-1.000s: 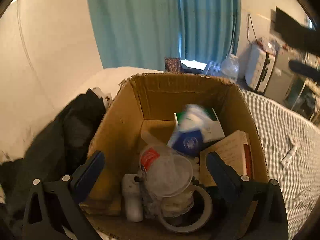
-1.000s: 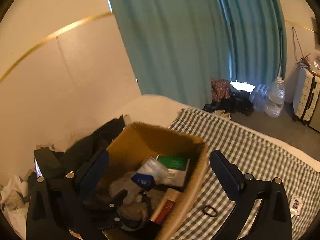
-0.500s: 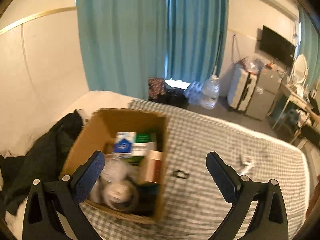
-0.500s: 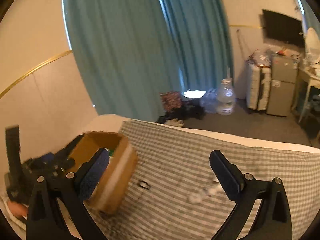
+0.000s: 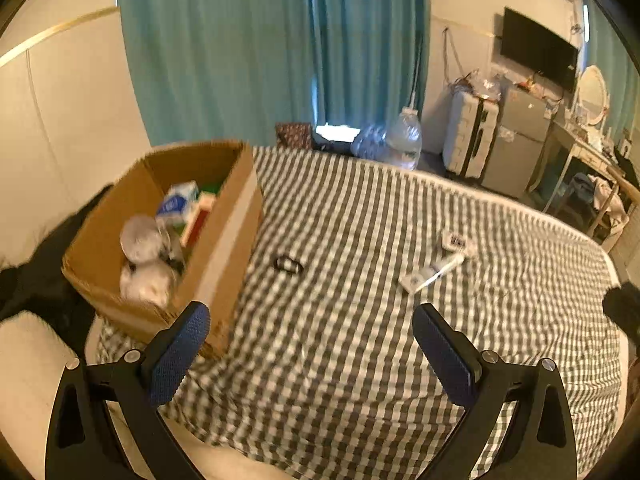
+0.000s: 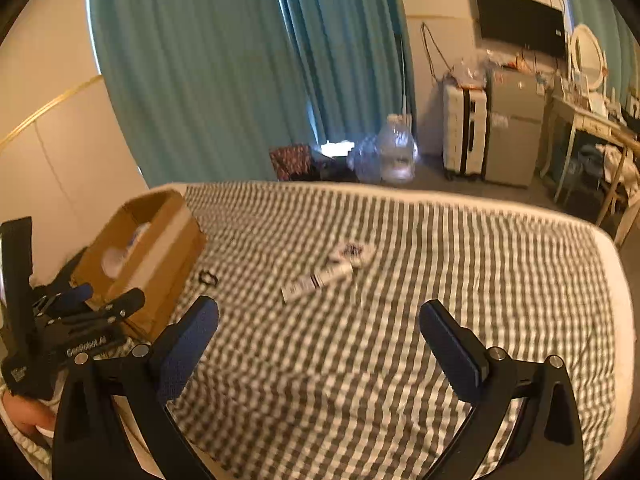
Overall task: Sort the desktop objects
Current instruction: 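Move both tools back toward the black hair tie and white tube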
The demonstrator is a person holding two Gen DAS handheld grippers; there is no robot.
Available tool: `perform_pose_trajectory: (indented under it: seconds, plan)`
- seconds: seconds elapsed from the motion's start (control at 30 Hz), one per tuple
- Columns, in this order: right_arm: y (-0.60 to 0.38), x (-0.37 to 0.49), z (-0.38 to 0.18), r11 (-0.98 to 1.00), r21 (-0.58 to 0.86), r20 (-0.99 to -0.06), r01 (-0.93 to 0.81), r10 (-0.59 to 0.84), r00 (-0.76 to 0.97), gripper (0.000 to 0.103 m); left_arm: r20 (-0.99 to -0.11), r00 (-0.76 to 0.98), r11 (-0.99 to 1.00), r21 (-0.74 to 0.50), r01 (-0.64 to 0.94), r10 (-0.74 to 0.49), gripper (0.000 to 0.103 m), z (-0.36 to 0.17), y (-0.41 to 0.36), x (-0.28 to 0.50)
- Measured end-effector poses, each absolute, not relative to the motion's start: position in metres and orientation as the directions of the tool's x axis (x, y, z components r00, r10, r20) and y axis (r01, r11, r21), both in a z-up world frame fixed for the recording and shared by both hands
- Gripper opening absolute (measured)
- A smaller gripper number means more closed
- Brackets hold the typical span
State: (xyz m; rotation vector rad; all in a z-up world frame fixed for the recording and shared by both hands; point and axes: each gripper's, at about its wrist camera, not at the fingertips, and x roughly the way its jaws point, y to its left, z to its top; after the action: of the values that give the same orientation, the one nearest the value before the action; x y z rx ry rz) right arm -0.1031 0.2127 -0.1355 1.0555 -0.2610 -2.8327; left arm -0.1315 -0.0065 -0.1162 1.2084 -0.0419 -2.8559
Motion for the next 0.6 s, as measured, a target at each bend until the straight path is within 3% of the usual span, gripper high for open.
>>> perform_pose_trajectory:
  seconds: [0.23, 0.33, 0.5, 0.53, 0.6]
  plan:
    - [0.221, -0.119, -0.206, -0.952, 0.305, -0.670, -0.022, -0.198, -0.716, 0.101, -0.747, -0.659, -0.996, 0.062, 0.061, -0.087, 0.103, -0.169, -0.003, -0.157]
    - [0.218, -0.138, -0.231, -0.953, 0.299, -0.724, -0.051, -0.192, -0.662, 0.101, -0.761, -0.642, -0.996, 0.080, 0.051, -0.094, 0.103, -0.188, -0.001, -0.172]
    - [0.221, -0.173, -0.247, -0.956, 0.289, -0.721, -0.059, -0.176, -0.670, 0.100, -0.771, -0.631, -0.996, 0.055, 0.065, -0.084, 0.103, -0.214, -0.005, -0.206]
    - [0.221, -0.181, -0.251, -0.957, 0.282, -0.731, -0.067, -0.169, -0.660, 0.099, -0.780, -0.619, -0.995, 0.052, 0.084, -0.093, 0.103, -0.223, -0.007, -0.218]
    - [0.220, -0.201, -0.262, -0.956, 0.277, -0.764, -0.091, -0.162, -0.625, 0.086, -0.792, -0.604, -0.994, 0.035, 0.103, -0.090, 0.103, -0.236, -0.014, -0.235]
